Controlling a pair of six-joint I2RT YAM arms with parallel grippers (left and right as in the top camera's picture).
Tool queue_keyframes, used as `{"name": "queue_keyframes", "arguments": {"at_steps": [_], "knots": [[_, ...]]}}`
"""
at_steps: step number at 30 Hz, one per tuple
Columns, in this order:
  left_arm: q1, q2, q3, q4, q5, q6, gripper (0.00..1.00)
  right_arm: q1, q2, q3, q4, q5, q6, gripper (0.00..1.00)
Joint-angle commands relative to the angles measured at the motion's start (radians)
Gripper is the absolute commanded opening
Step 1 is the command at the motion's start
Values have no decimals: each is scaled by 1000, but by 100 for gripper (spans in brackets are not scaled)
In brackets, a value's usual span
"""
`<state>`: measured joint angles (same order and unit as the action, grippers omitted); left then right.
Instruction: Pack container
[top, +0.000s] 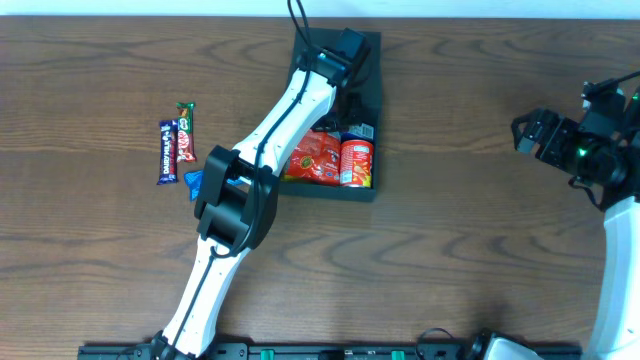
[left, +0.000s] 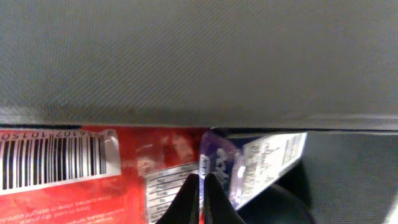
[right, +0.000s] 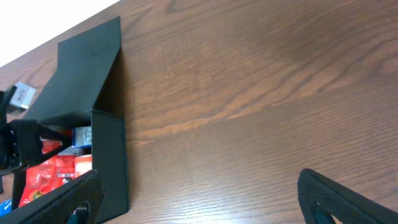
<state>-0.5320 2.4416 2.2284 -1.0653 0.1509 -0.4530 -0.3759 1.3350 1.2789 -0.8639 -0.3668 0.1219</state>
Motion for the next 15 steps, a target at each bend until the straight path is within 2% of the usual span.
{"name": "queue_keyframes", "arguments": {"at_steps": [1, 15], "knots": [[-12, 46, -48, 1, 26, -16, 6, -10, 5, -6, -1, -8, -15, 99], [-2, 44, -54, -16, 25, -6, 6, -10, 5, -6, -1, -8, -15, 99]]}}
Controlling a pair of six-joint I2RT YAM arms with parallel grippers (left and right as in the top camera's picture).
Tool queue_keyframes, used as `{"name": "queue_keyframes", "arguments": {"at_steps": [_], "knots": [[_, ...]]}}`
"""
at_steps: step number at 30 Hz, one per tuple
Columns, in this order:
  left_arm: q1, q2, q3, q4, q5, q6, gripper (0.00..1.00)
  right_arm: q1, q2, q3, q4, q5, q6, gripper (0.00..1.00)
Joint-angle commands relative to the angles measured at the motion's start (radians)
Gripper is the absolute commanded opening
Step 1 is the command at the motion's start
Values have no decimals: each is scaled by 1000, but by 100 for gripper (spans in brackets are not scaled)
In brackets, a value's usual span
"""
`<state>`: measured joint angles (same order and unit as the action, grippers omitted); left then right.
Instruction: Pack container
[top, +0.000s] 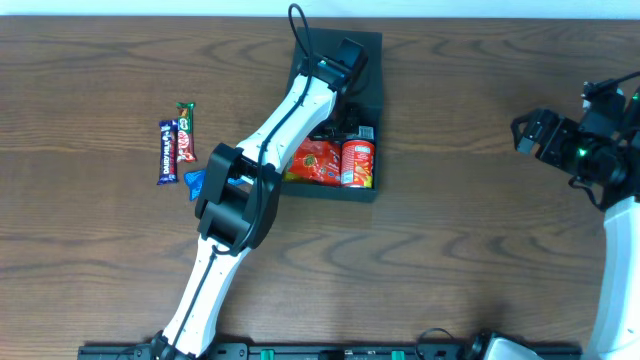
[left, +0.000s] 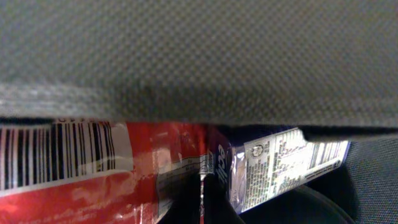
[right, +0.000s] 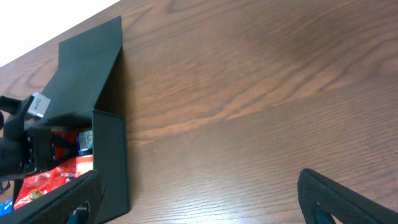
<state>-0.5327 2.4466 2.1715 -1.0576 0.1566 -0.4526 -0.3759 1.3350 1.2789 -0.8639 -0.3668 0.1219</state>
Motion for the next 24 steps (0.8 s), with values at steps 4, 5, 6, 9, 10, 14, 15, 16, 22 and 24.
{"name": "queue_keyframes", "arguments": {"at_steps": [4, 5, 6, 9, 10, 14, 15, 16, 22, 24], "knots": [[11, 22, 109, -79, -61, 12, 6, -10, 5, -6, -1, -8, -15, 99], [11, 15, 135, -93, -106, 25, 6, -10, 5, -6, -1, -8, -15, 99], [11, 10, 155, -102, -144, 38, 6, -10, 5, -6, -1, -8, -15, 99], [12, -8, 193, -129, -226, 50, 6, -10, 5, -6, -1, -8, -14, 99], [13, -13, 196, -137, -241, 50, 6, -10, 5, -6, -1, -8, -14, 99], [15, -13, 196, -174, -243, 50, 6, -10, 5, -6, -1, -8, -14, 99], [15, -13, 196, -187, -242, 60, 6, -10, 5, -6, -2, -8, -15, 99], [16, -14, 196, -196, -242, 64, 6, -10, 5, -6, -2, -8, -14, 99], [18, -14, 196, -251, -156, 101, 6, -10, 5, -6, -1, -8, -15, 99], [17, -14, 193, -274, -170, 110, 6, -10, 5, -6, -1, -8, -15, 99]]}}
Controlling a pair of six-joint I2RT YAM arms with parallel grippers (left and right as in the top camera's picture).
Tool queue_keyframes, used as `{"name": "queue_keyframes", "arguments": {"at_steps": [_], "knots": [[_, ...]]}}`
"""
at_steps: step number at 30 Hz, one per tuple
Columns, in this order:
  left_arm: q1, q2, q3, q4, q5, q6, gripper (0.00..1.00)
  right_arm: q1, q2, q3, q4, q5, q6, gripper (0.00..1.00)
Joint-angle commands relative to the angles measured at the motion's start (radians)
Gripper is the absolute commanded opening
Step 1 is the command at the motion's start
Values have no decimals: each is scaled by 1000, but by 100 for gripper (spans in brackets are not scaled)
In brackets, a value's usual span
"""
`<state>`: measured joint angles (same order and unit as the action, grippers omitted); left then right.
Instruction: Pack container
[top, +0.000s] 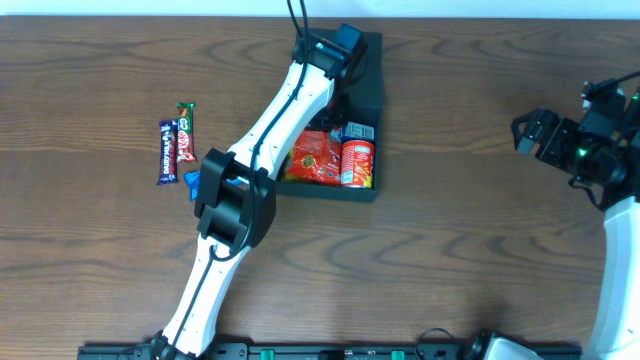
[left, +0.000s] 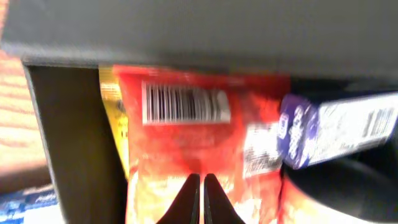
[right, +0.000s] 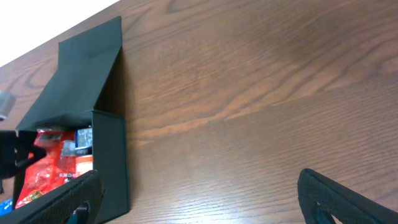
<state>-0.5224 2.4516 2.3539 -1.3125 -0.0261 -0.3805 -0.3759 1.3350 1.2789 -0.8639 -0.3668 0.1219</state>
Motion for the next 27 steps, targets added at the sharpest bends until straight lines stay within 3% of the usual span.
{"name": "queue_keyframes", "arguments": {"at_steps": [1, 7, 15, 27], "knots": [[7, -19, 10, -27, 6, 38, 6, -10, 5, -6, -1, -8, -15, 99], [26, -19, -24, -70, -77, 45, 6, -10, 5, -6, -1, -8, -15, 99], [64, -19, -130, -47, -77, 44, 6, -10, 5, -6, -5, -8, -14, 99], [84, -86, -63, -43, -50, 44, 6, -10, 5, -6, -4, -8, -14, 99]]}}
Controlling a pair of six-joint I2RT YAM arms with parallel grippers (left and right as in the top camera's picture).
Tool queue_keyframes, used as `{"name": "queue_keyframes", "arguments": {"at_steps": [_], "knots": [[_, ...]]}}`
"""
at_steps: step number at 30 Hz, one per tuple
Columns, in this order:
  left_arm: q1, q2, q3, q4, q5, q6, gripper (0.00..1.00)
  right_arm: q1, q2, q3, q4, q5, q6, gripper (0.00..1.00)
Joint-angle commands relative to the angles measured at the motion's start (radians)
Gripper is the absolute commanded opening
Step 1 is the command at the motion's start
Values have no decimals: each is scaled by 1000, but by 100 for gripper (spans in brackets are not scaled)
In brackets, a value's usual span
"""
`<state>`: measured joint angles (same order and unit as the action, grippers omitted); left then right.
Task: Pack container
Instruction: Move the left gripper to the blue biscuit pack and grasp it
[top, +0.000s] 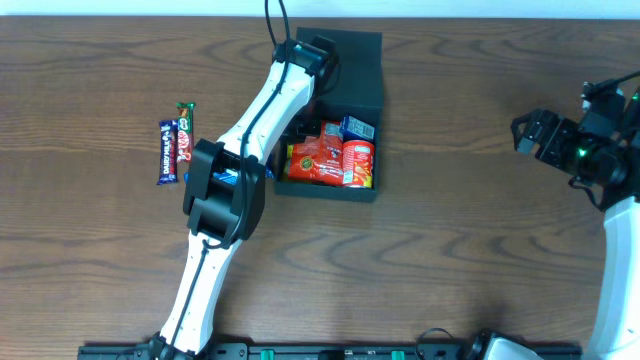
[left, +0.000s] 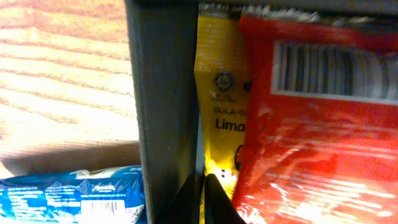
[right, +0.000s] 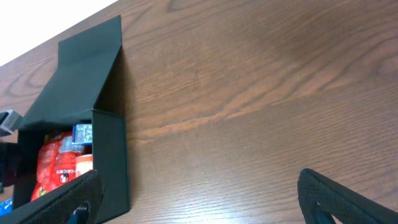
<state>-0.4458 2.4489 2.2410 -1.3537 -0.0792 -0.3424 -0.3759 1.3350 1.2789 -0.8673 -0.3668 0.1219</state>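
The black container (top: 350, 65) stands open at the table's far middle, its lid folded back. Inside lie a red bag (top: 315, 160), a red can (top: 357, 163) and a small blue box (top: 358, 128). In the left wrist view my left gripper (left: 202, 199) is shut with nothing in it, at the inner side of the container's left wall (left: 161, 124). A yellow packet (left: 221, 124) is wedged between that wall and the red bag (left: 311, 137). My right gripper (right: 199, 208) hangs open over bare wood far to the right.
A blue packet (left: 68, 193) lies on the table just outside the left wall, mostly under my left arm (top: 275, 105) in the overhead view. Two candy bars, a blue one (top: 167, 152) and a red one (top: 185, 133), lie further left.
My left gripper, still shut, has moved left from over the red bag in the middle of the container to its left wall. The right arm has not moved.
My left gripper was shut low inside the container, close to the red bag and the blue box under the lid. Then it was higher, over the red bag. Now it stands at the left wall, with the blue packet outside in view.
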Motion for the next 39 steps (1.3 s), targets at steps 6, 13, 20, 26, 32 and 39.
{"name": "queue_keyframes", "arguments": {"at_steps": [6, 13, 20, 26, 32, 39], "knots": [[34, -223, 66, 11, -44, 6, 6, -10, 5, -6, 0, -8, -14, 99], [202, -354, 66, -62, -66, 44, 6, -10, 5, -6, 2, -8, -14, 99], [356, -440, -35, -51, 7, 119, 6, -10, 5, -6, 3, -8, -14, 99], [397, -612, -417, 119, 10, 166, 6, -10, 5, -6, 16, -8, -14, 99], [402, -757, -842, 360, 9, 305, 6, -10, 5, -6, 34, -8, -14, 99], [402, -752, -970, 443, 29, 253, 6, -10, 5, -6, 32, -8, -14, 99]]}}
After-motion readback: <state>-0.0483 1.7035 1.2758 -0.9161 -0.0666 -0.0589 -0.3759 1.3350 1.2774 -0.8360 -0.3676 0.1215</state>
